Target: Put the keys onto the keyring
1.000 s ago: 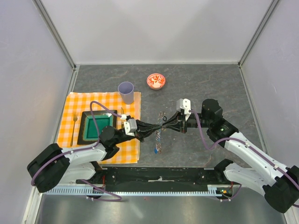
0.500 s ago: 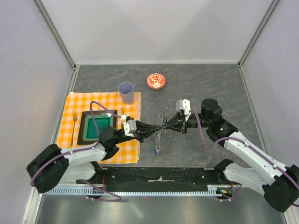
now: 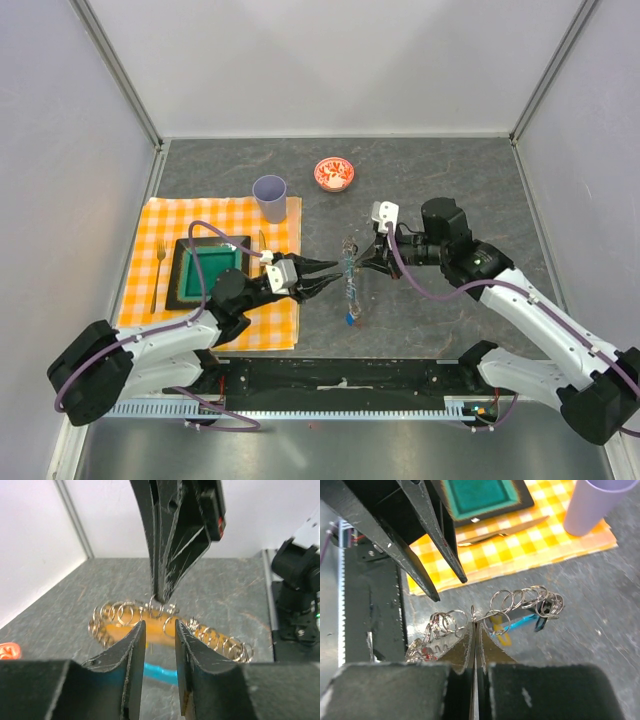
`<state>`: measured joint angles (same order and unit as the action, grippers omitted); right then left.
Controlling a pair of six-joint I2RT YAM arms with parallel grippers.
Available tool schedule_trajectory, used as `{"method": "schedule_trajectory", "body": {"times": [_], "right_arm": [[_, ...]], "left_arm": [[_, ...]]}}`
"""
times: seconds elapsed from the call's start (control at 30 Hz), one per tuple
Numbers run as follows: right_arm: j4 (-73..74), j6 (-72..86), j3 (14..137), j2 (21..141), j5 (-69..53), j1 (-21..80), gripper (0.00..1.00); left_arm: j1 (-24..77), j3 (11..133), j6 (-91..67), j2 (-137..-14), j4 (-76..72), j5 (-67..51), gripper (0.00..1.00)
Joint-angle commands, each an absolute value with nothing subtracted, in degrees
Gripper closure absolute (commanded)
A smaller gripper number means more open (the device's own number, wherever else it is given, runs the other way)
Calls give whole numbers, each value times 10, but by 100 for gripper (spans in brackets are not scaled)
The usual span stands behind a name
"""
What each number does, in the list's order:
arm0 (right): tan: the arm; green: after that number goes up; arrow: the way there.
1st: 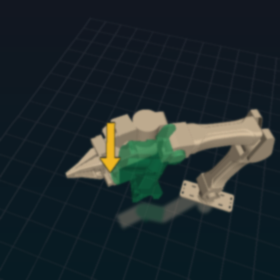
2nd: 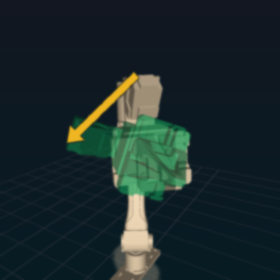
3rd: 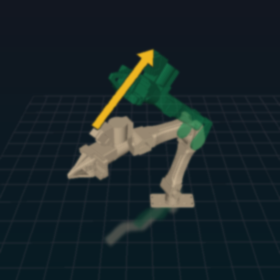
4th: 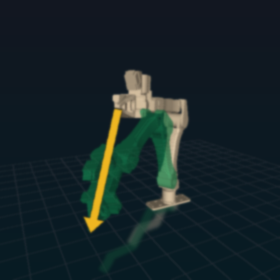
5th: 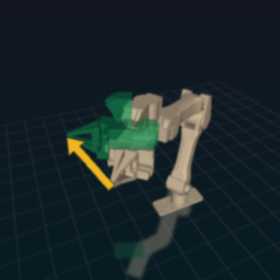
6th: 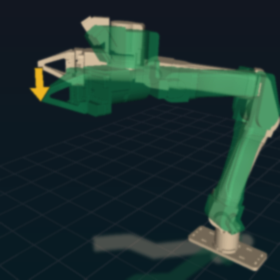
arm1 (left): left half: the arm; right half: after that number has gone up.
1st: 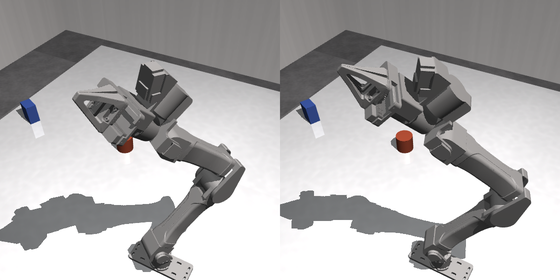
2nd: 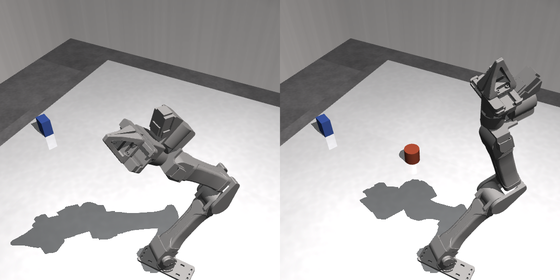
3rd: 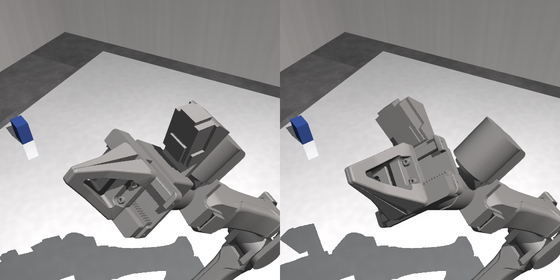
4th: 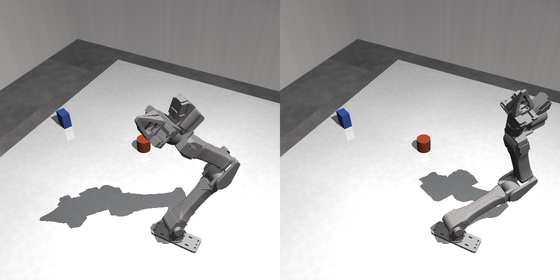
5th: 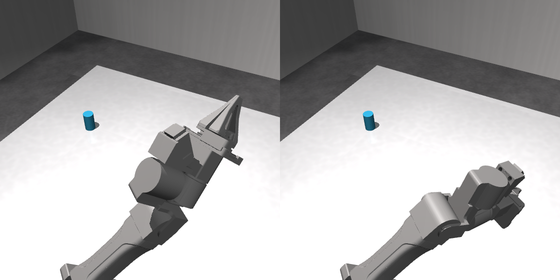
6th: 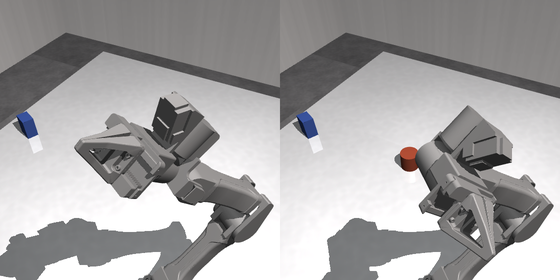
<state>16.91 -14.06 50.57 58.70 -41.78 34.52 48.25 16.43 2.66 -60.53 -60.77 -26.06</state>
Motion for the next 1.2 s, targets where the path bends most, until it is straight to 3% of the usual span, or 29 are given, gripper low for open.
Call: {"method": "schedule_trajectory", "body": {"times": [0.0,0.2,0.4,0.47,0.53,0.6,1.17], "right_arm": [[285,-203,602,609,-323,368,100],[449,-287,722,674,-125,475,100],[539,-299,782,744,11,513,100],[554,-315,791,750,-17,515,100],[538,-291,790,757,31,528,100],[569,-305,813,779,-29,533,100],[465,-341,720,706,-113,540,100]], "left_arm": [[483,164,122,-590,-552,-209,63],[483,158,143,-572,-523,-207,62],[483,149,161,-558,-509,-200,60],[484,144,159,-560,-518,-203,59],[484,139,153,-562,-534,-205,58],[483,141,146,-568,-538,-212,58],[483,205,113,-617,-518,-338,60]]}}
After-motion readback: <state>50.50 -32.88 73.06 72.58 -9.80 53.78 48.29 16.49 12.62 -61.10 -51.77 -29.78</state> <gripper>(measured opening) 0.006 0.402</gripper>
